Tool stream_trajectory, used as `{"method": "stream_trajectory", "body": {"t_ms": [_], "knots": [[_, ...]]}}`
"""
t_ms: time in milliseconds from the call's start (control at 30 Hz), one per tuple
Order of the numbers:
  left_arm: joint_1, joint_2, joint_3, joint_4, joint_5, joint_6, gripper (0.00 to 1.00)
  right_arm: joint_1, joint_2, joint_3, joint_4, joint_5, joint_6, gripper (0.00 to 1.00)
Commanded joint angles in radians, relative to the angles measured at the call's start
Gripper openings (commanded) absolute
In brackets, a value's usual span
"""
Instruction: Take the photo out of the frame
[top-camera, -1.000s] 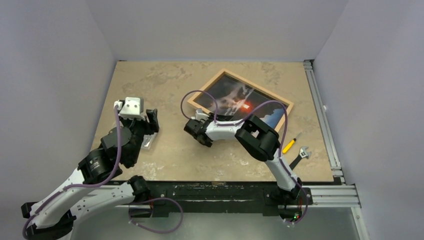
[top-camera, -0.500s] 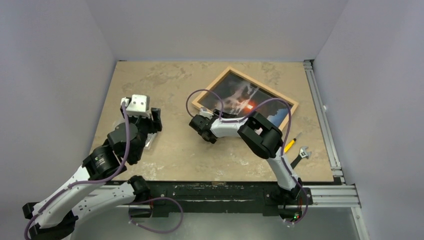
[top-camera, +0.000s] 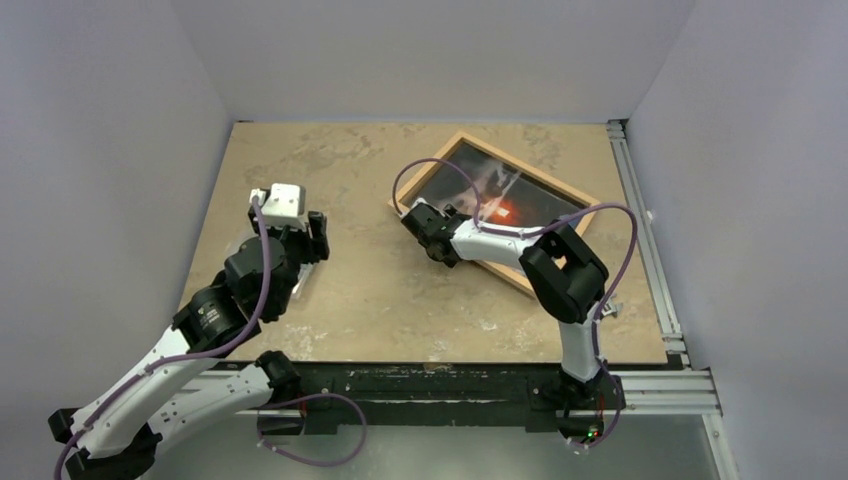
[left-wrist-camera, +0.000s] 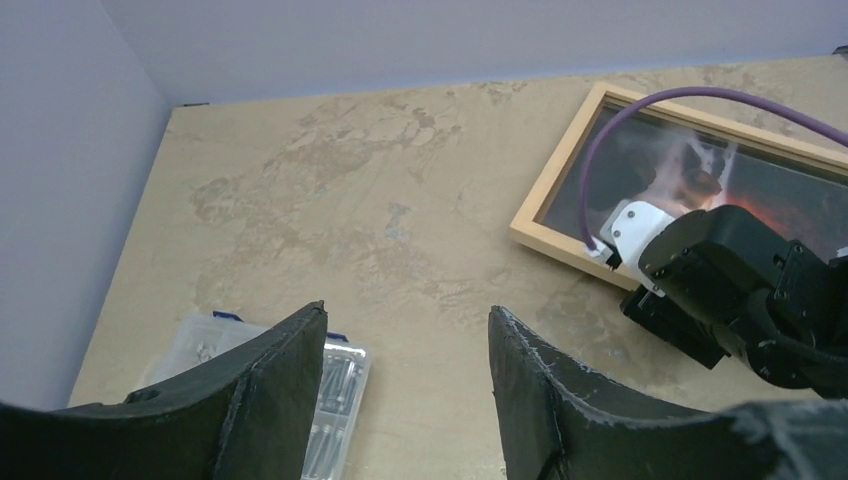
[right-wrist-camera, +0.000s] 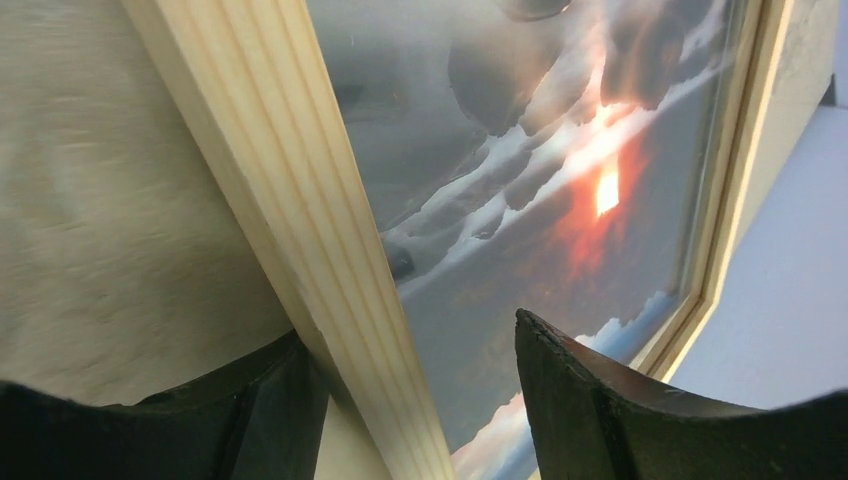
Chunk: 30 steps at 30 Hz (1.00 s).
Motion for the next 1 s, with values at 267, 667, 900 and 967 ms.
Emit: {"method": "stream_trajectory", "body": {"t_ms": [267,667,900,967], "knots": [[0.026,0.012,0.016,0.005,0.044,-0.031,0.58,-0.105,0.072,0.082,0.09,-0.023,-0.043,0.59],[0.03,0.014,0.017,0.002,0.057,-0.034,0.58,-0.134,0.095,0.163,-0.009,-0.289,-0.075,0.6],[0.041,0.026,0.023,-0.004,0.078,-0.043,0.58,-0.245,0.062,0.144,-0.071,-0.677,-0.014,0.64],[0.04,0.029,0.022,-0.004,0.08,-0.043,0.58,-0.264,0.034,0.119,-0.056,-0.755,-0.012,0.65]]}}
